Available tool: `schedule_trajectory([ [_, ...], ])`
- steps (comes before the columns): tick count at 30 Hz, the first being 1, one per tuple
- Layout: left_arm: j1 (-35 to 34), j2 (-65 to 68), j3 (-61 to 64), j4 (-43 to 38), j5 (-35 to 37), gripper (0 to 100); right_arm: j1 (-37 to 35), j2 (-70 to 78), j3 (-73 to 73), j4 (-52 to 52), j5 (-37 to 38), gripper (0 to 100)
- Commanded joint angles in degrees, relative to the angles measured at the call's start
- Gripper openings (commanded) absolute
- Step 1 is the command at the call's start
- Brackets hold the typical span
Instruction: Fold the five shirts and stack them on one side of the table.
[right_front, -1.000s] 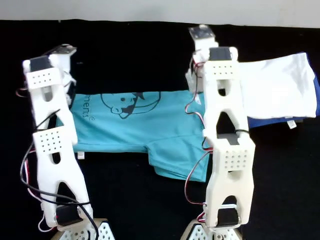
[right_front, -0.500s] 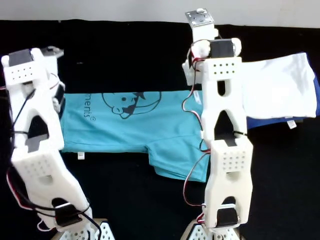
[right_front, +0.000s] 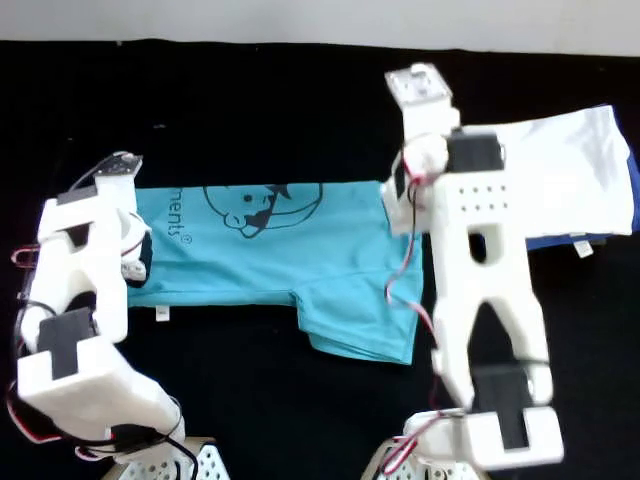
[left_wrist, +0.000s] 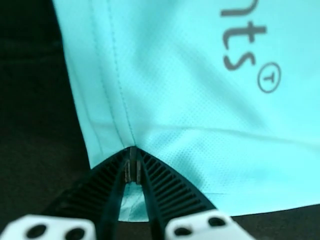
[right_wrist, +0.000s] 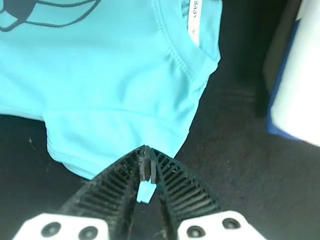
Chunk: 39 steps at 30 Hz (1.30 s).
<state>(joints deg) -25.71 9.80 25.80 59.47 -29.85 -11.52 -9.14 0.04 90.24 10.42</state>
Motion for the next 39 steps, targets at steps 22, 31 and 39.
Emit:
schedule_trajectory([
  [22, -2.7, -21.4, 28.4, -20.4, 1.0, 1, -14.4, 6.7, 34.1, -30.0, 4.5, 0.9],
  [31, -6.7, -21.0, 30.1, -33.4, 13.2, 1, -16.7, 7.2, 34.8, -30.4, 5.9, 13.6],
  [39, -6.7, -21.3, 30.5, -33.8, 13.6, 1, -1.5, 7.2, 34.2, -30.7, 20.0, 14.9],
])
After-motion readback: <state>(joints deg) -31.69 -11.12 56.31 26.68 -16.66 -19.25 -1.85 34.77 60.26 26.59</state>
